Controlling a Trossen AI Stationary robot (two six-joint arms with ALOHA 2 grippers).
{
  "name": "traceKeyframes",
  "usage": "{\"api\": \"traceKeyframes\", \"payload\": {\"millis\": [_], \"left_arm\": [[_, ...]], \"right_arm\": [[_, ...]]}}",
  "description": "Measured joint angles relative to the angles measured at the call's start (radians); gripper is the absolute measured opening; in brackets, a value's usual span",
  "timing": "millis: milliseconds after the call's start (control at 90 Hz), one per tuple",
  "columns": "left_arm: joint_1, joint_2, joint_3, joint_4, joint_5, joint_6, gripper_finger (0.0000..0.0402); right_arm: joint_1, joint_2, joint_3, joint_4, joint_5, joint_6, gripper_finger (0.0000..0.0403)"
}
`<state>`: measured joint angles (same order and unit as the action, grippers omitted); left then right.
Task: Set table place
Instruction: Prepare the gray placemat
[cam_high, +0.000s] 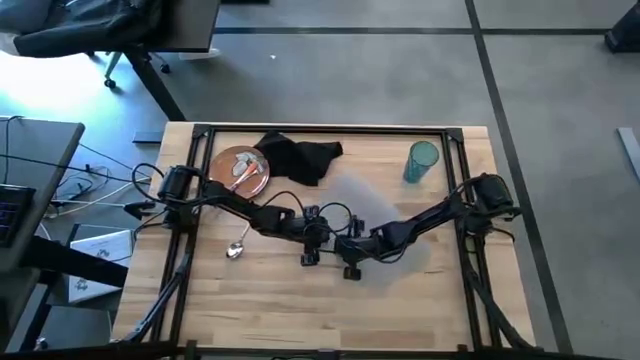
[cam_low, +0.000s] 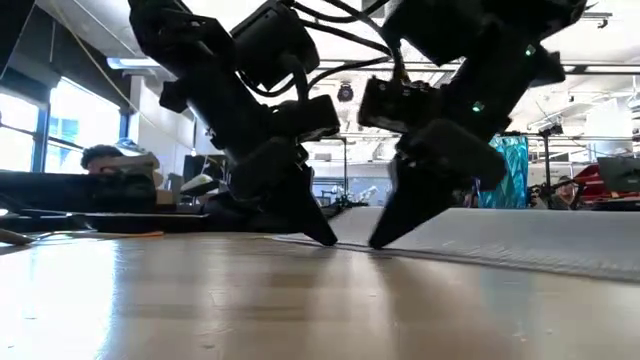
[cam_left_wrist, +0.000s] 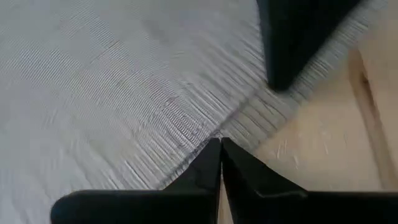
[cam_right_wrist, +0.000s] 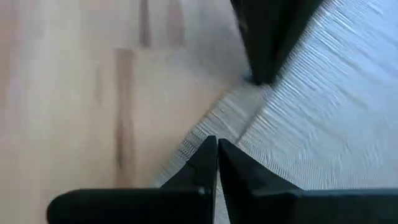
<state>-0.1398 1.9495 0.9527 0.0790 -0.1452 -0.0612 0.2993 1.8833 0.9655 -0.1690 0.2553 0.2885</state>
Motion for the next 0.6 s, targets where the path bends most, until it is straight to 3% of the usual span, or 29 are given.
{"api": "traceKeyframes", "payload": {"millis": [200,522,600], "left_arm": [[-0.002,-0.001,-0.033,0.033,-0.003,-0.032,0.0000],[-0.016,0.000,-0.037,0.048,-0.005,-0.032,0.0000],[-0.016,0.000,-0.037,0.049,-0.003,-0.032,0.0000]], "right_arm": [[0.001,-0.038,0.000,-0.152,0.012,0.002,0.0000],[-0.060,-0.124,-0.005,-0.400,0.291,0.042,0.0000],[-0.077,-0.142,-0.006,-0.412,0.310,0.042,0.0000]]}}
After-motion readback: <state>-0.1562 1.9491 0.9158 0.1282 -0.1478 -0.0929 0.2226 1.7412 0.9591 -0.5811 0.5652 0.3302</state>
